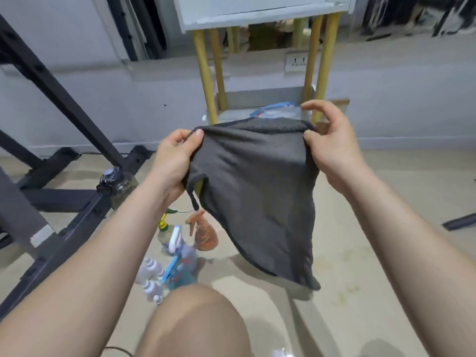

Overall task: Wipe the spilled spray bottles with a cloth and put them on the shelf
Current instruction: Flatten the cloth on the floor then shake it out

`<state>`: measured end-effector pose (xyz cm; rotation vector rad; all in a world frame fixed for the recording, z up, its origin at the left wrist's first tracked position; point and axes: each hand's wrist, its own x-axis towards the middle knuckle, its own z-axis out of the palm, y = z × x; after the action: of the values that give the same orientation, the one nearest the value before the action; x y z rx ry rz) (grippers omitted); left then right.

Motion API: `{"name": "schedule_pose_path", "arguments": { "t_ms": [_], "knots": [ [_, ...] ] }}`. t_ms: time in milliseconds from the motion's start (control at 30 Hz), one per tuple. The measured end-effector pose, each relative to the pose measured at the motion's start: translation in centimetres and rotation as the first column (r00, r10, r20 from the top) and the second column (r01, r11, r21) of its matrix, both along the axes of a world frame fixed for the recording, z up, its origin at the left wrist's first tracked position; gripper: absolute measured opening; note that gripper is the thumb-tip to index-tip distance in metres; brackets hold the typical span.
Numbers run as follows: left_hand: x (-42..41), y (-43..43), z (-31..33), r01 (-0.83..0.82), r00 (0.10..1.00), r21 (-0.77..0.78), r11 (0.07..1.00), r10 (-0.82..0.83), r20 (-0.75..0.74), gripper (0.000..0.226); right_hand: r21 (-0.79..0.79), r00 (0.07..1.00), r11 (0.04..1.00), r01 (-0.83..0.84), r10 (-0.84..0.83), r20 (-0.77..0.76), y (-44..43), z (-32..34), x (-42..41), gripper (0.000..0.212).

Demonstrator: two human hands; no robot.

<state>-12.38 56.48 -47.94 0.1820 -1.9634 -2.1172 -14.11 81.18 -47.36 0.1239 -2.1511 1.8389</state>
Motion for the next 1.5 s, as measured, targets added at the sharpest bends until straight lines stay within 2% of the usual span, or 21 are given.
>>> {"name": "schedule_pose_path", "arguments": {
  "t_ms": [67,133,233,300,367,433,533,567,633,733,800,833,900,933,1033,1133,1233,1300,1367,1433,1500],
  "knots": [
    [-0.8,0.2,-1.3,-0.003,0.999,-0.081,0.997,0.006,0.032,0.011,-0.05,0.989,0.998,-0.032,0.038,0.143,-0.1,-2.7,0.0,0.054],
    [-1.7,-0.1,-5.1,-0.014,0.997,-0.314,0.949,0.038,0.071,0.017,-0.034,0.929,0.996,-0.076,0.084,0.361,-0.4,-7.0,-0.1,0.048],
    [-3.5,-0.6,-12.8,-0.038,0.985,-0.717,0.696,0.148,0.092,0.016,0.114,0.802,0.972,-0.207,0.101,0.589,-1.4,-14.7,-0.2,0.041],
    [-4.5,-0.6,-17.8,-0.006,0.98,-0.851,0.525,0.172,0.099,0.018,0.254,0.766,0.929,-0.268,0.046,0.642,-1.8,-18.9,-0.8,0.04],
    [-5.1,-0.6,-21.6,0.079,0.975,-0.912,0.402,0.159,0.155,0.017,0.446,0.776,0.808,-0.384,0.022,0.63,-2.1,-21.5,-1.5,0.038],
    [-5.8,-0.8,-23.9,0.211,0.963,-0.94,0.269,0.109,0.247,0.014,0.638,0.768,0.49,-0.594,0.11,0.63,-1.9,-22.2,-2.2,0.041],
    [-7.4,-1.4,-24.7,0.428,0.902,-0.902,-0.056,-0.032,0.43,0.036,0.675,0.624,-0.252,-0.694,0.257,0.738,-1.3,-21.5,-3.1,0.051],
    [-8.0,-1.3,-24.3,0.499,0.852,-0.853,-0.154,-0.092,0.515,0.035,0.632,0.573,-0.42,-0.651,0.273,0.773,-1.0,-21.1,-3.1,0.053],
    [-9.1,-0.1,-22.8,0.631,0.683,-0.687,-0.359,-0.162,0.712,0.022,0.582,0.497,-0.566,-0.584,0.318,0.807,-0.6,-20.6,-3.1,0.052],
    [-9.9,3.1,-22.3,0.719,0.477,-0.463,-0.518,-0.116,0.871,0.025,0.648,0.447,-0.415,-0.638,0.485,0.751,-0.8,-23.0,-2.9,0.039],
    [-10.2,4.6,-25.3,0.756,0.356,-0.324,-0.568,-0.059,0.933,0.027,0.745,0.505,-0.252,-0.617,0.599,0.621,-1.9,-27.7,-2.4,0.029],
    [-10.2,4.9,-27.6,0.78,0.316,-0.274,-0.563,-0.023,0.948,0.028,0.694,0.485,-0.254,-0.674,0.557,0.675,-2.8,-30.4,-2.4,0.03],
    [-9.6,4.5,-32.6,0.835,0.301,-0.254,-0.488,0.018,0.954,0.032,0.678,0.544,-0.184,-0.712,0.466,0.698,-4.7,-35.6,-3.3,0.043],
    [-9.1,4.1,-34.8,0.857,0.35,-0.305,-0.415,0.035,0.936,0.037,0.705,0.597,-0.106,-0.701,0.453,0.662,-5.4,-38.6,-3.9,0.047],
    [-7.5,3.2,-39.3,0.832,0.555,-0.547,-0.094,0.145,0.819,0.049,0.692,0.602,-0.044,-0.72,0.457,0.655,-5.4,-44.2,-5.8,0.069],
    [-7.5,3.6,-41.7,0.662,0.736,-0.749,0.014,0.174,0.654,0.057,0.762,0.68,0.005,-0.647,0.456,0.574,-4.1,-47.0,-9.1,0.069],
    [-10.4,4.7,-42.8,0.668,0.667,-0.712,0.217,0.251,0.702,0.06,0.792,0.767,0.13,-0.597,0.382,0.516,-2.9,-47.1,-12.6,0.059],
    [-12.4,5.7,-43.9,0.643,0.702,-0.74,0.197,0.235,0.672,0.062,0.817,0.811,0.165,-0.552,0.334,0.481,-1.3,-47.4,-13.9,0.053],
    [-13.4,8.0,-45.0,0.572,0.804,-0.816,0.088,0.139,0.579,0.059,0.829,0.839,0.188,-0.526,0.272,0.471,1.9,-47.5,-14.4,0.051],
    [-13.6,12.0,-45.9,0.551,0.834,-0.834,-0.01,0.016,0.551,0.064,0.833,0.857,0.212,-0.51,0.212,0.47,6.7,-47.5,-14.3,0.052],
    [-13.3,16.9,-46.3,0.533,0.843,-0.846,0.006,-0.093,0.53,0.062,0.83,0.856,0.209,-0.518,0.122,0.503,12.7,-47.5,-14.0,0.055]
  ]
}}
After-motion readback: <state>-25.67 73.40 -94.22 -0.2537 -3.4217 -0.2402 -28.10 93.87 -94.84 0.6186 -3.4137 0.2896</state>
